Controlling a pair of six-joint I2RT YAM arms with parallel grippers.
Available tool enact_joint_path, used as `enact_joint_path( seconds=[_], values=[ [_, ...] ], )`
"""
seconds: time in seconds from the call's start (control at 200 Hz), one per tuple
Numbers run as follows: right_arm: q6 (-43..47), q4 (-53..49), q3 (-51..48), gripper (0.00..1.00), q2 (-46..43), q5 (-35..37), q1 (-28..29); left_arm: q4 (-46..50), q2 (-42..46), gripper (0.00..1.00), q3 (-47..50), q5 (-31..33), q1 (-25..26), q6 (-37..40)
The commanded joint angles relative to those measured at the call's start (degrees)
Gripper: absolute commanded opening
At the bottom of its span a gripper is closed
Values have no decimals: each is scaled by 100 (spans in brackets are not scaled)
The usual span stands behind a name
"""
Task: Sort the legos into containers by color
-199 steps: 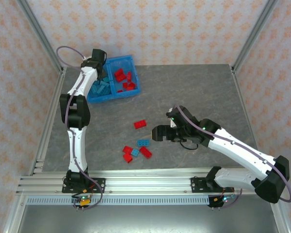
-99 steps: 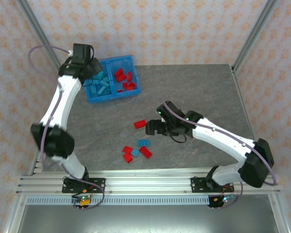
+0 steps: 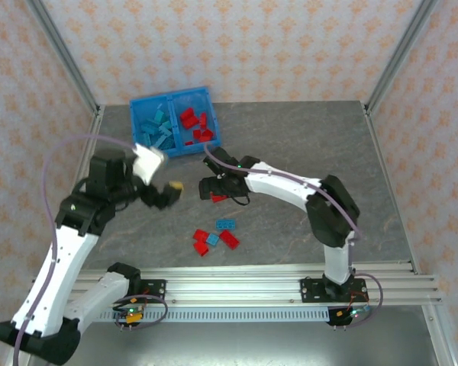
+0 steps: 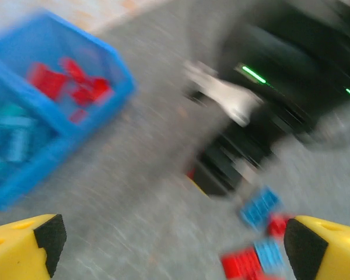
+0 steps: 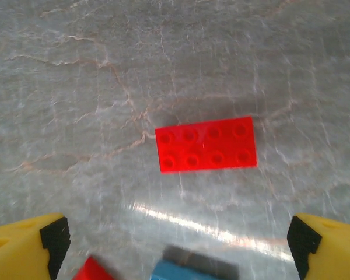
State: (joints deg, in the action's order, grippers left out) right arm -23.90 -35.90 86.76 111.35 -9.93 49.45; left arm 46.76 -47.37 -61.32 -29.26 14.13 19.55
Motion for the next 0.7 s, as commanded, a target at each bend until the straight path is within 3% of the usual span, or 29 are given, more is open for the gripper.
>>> enact_joint_path(
  seconds=[0.0, 0.32, 0.5, 0.606, 0.696],
  values=[
    [389, -535, 542, 98, 557, 366, 99, 617, 702, 100, 619, -1435, 107, 1856],
    [342, -998, 1174, 97, 1449, 859, 109, 1451, 1019, 100, 1158, -1840, 190, 3246],
    [353, -1012, 1206, 93, 1652, 708, 110, 1273, 935, 100, 1366, -1927, 247, 3389],
    [379, -962, 1185, 86, 1666, 623, 109, 1195, 862, 100, 1374, -2003, 244, 3387],
    [395, -888, 1157, 74, 1661, 581, 108, 1187, 820, 100, 1364, -2032, 258, 3402]
  ],
)
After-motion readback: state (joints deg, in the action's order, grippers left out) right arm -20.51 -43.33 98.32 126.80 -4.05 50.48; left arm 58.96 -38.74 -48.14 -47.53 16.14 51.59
